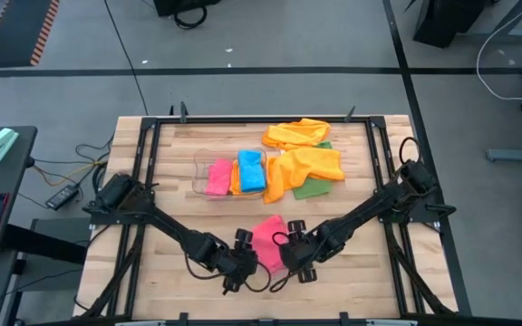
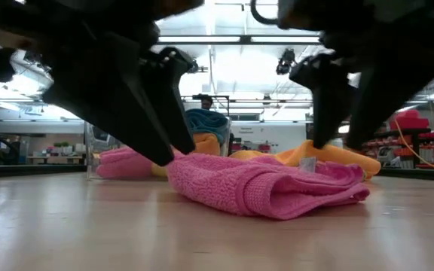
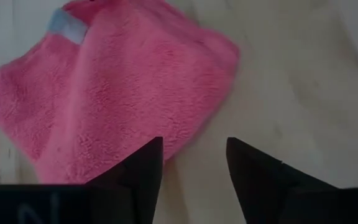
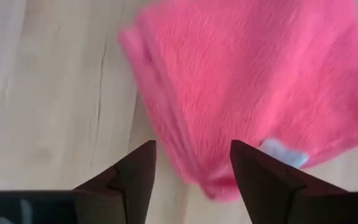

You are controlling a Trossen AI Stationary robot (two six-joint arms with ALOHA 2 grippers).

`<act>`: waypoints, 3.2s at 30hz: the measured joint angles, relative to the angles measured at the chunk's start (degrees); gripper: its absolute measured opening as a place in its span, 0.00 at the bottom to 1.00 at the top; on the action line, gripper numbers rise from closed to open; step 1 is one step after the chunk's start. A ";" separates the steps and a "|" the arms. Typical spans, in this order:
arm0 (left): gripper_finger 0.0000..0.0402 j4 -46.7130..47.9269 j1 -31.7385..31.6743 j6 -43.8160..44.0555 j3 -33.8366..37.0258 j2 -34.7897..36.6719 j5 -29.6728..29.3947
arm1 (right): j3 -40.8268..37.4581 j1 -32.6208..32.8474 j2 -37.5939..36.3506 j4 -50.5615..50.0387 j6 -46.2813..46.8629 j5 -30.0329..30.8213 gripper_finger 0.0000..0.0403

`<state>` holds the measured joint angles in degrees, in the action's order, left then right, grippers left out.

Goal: Fold microfiber towels
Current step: Fold the pink microfiber cloth

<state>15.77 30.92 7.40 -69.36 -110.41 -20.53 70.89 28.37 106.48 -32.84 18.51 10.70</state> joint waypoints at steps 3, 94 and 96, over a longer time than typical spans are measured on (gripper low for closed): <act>0.45 -0.22 -0.80 3.47 0.00 -0.40 0.93 | 0.00 -0.20 0.00 4.61 3.91 3.76 0.53; 0.25 -8.71 0.26 17.36 -0.05 -7.47 -5.81 | 0.03 11.34 10.92 13.98 -3.99 11.10 0.16; 0.26 -8.02 0.45 16.51 0.13 -6.47 -6.41 | -0.09 11.18 10.27 13.55 -5.44 9.59 0.11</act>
<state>7.75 31.36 23.91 -69.24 -116.88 -26.94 70.80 39.55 116.75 -19.28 13.07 20.29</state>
